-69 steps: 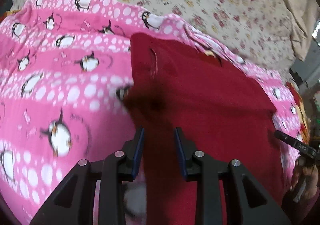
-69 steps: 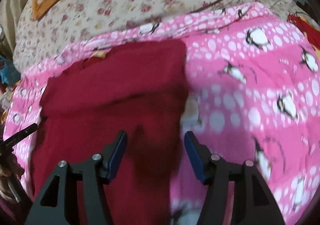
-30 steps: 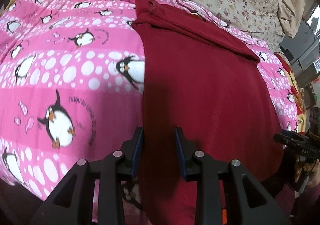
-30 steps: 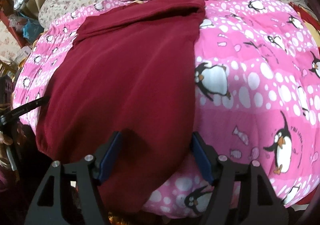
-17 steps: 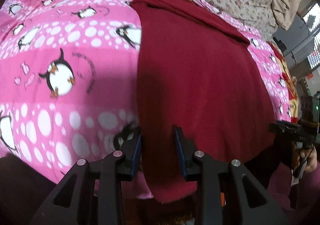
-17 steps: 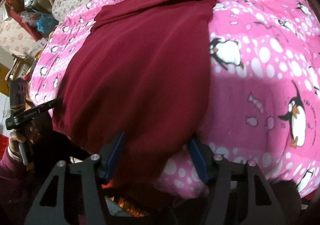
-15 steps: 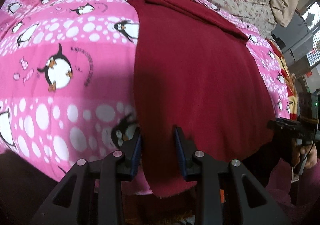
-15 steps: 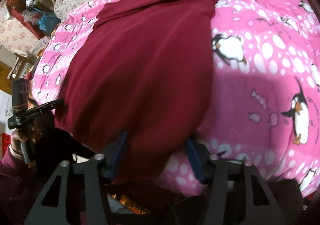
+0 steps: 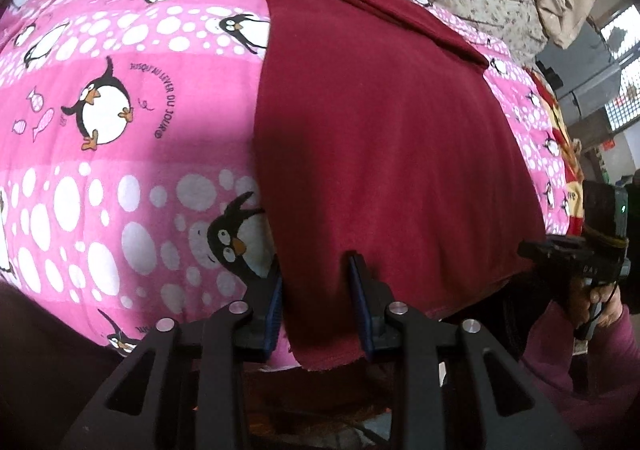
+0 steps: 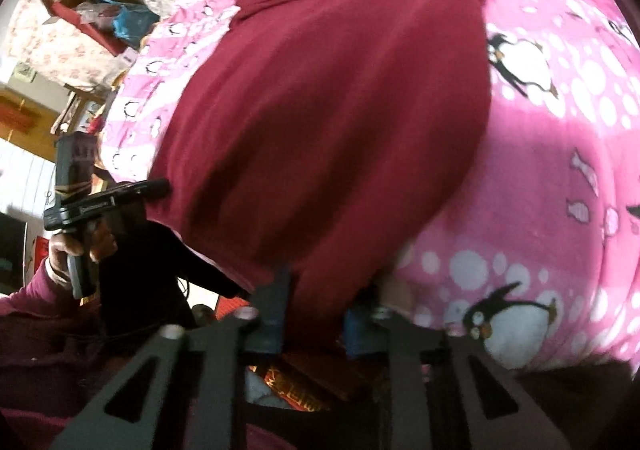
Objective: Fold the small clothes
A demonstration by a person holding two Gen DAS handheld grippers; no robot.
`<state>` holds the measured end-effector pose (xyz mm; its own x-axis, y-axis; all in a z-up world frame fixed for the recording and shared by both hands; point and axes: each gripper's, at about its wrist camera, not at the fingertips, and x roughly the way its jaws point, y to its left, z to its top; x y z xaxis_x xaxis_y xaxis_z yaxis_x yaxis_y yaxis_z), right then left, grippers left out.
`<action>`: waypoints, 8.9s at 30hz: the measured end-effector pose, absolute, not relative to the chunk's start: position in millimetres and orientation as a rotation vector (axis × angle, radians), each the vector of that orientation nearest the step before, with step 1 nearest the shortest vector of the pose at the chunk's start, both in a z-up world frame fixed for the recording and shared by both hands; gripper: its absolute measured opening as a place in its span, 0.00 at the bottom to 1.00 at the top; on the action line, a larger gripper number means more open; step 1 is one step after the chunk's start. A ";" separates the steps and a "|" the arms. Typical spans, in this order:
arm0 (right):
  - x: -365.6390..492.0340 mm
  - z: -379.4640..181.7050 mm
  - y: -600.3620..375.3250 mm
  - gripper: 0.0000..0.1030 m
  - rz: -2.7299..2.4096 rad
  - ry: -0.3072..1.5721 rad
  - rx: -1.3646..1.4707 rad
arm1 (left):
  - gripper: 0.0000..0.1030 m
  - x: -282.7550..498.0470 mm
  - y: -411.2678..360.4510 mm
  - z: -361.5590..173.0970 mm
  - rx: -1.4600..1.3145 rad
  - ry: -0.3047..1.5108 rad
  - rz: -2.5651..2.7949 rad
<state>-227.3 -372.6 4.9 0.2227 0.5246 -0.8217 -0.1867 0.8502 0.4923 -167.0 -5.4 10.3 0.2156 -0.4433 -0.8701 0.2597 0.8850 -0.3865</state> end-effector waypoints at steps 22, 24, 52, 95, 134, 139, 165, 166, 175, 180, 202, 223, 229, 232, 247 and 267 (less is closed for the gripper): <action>-201.3 55.8 -377.6 0.12 0.553 1.008 0.371 | 0.00 -160.6 -14.6 48.5 -0.151 1.134 -0.522; -196.9 61.6 -378.3 0.12 0.546 0.979 0.373 | 0.00 -155.6 -13.0 53.6 -0.154 1.112 -0.516; -40.0 98.0 -426.3 0.12 0.243 0.743 0.403 | 0.00 28.2 -53.0 103.7 -0.258 0.870 -0.400; 87.2 75.6 -478.1 0.59 0.090 0.687 0.595 | 0.22 162.6 -62.5 79.1 -0.289 0.927 -0.372; 178.3 13.7 -174.1 0.07 0.414 1.117 0.245 | 0.04 62.2 -22.3 13.6 -0.352 1.009 -0.410; 171.3 29.1 -165.4 0.06 0.498 1.063 0.243 | 0.04 47.1 -16.5 30.7 -0.316 0.976 -0.411; 132.0 16.1 -451.1 0.28 -0.194 0.989 0.350 | 0.12 94.6 -59.8 24.5 -0.198 0.981 -0.268; 127.0 23.4 -446.5 0.30 -0.181 0.983 0.343 | 0.12 92.2 -58.6 27.5 -0.203 0.983 -0.267; 43.0 90.1 -403.4 0.52 -0.045 0.967 0.281 | 0.15 34.3 -61.8 61.1 -0.174 0.983 -0.293; 2.5 113.5 -390.2 0.67 -0.026 0.954 0.294 | 0.25 2.4 -63.0 89.0 -0.148 0.945 -0.324; 51.4 36.8 -431.2 0.69 -0.172 1.010 0.145 | 0.45 46.1 -71.2 36.9 -0.038 0.897 -0.189; 65.7 93.8 -347.7 0.70 -0.184 0.895 -0.095 | 0.45 56.4 -58.6 21.9 -0.124 0.973 -0.227; 33.0 102.1 -429.5 0.70 -0.345 0.857 0.093 | 0.45 53.2 -59.8 24.3 -0.122 0.954 -0.228; 37.6 95.8 -428.3 0.67 -0.174 0.887 0.223 | 0.45 56.6 -57.6 17.8 -0.142 0.974 -0.221; 67.1 77.2 -362.0 0.67 -0.019 0.967 0.192 | 0.45 55.9 -56.2 16.6 -0.165 0.979 -0.231; 201.2 10.3 -128.7 0.91 0.374 1.218 -0.010 | 0.45 45.8 -24.9 11.7 -0.368 0.998 -0.286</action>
<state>201.2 -128.7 10.3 0.2921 0.2749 -0.9160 -0.2860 0.9391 0.1906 45.8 -24.9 11.7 0.5134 -0.3976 -0.7605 0.0659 0.9018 -0.4271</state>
